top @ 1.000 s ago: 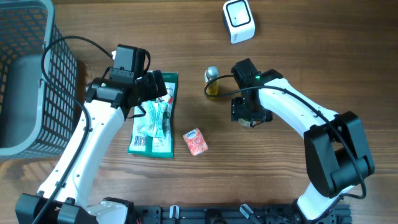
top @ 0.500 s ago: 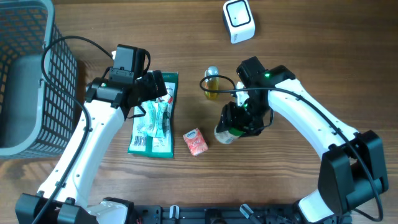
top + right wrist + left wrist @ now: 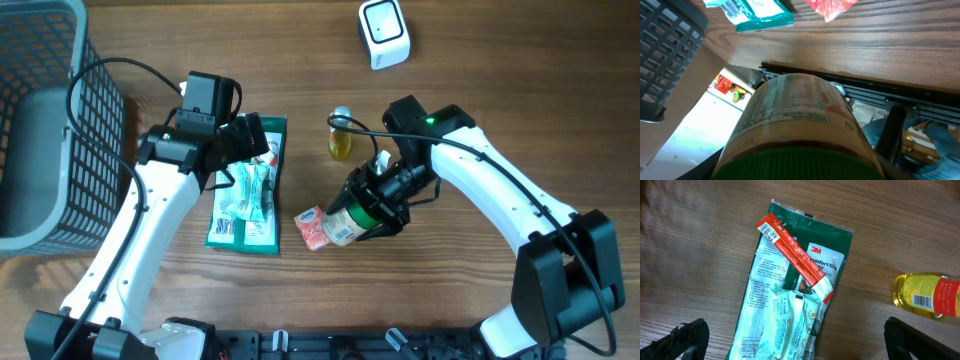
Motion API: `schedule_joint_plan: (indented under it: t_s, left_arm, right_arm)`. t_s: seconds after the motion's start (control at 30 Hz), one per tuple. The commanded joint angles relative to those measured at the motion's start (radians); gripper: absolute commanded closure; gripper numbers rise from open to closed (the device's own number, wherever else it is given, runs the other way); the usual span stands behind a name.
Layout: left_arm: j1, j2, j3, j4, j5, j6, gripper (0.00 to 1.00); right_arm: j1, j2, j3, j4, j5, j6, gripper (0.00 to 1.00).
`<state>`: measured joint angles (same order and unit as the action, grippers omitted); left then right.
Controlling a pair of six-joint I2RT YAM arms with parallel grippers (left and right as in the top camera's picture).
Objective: Scan the item barcode
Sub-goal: 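Tilt the held jar and raise it toward the scanner, right gripper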
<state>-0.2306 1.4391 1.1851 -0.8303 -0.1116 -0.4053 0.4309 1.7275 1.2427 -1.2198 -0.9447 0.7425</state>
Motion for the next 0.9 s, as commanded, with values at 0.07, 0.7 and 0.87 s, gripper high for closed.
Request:
schedule_joint_plan:
  t_s: [0.07,0.7,0.87]
  left_arm:
    - [0.004,-0.003,0.014,0.003,-0.013,0.008,0.0]
    - [0.004,-0.003,0.014,0.003,-0.013,0.008,0.0]
    - [0.004,-0.003,0.014,0.003,-0.013,0.008,0.0]
  right_arm:
    - [0.001,-0.017,0.019,-0.005,-0.089,0.019,0.96]
    - [-0.007,-0.017,0.027,0.223,0.728,-0.075,0.96]
    - [-0.124,-0.018,0.308,0.05,0.729,-0.413,0.96]
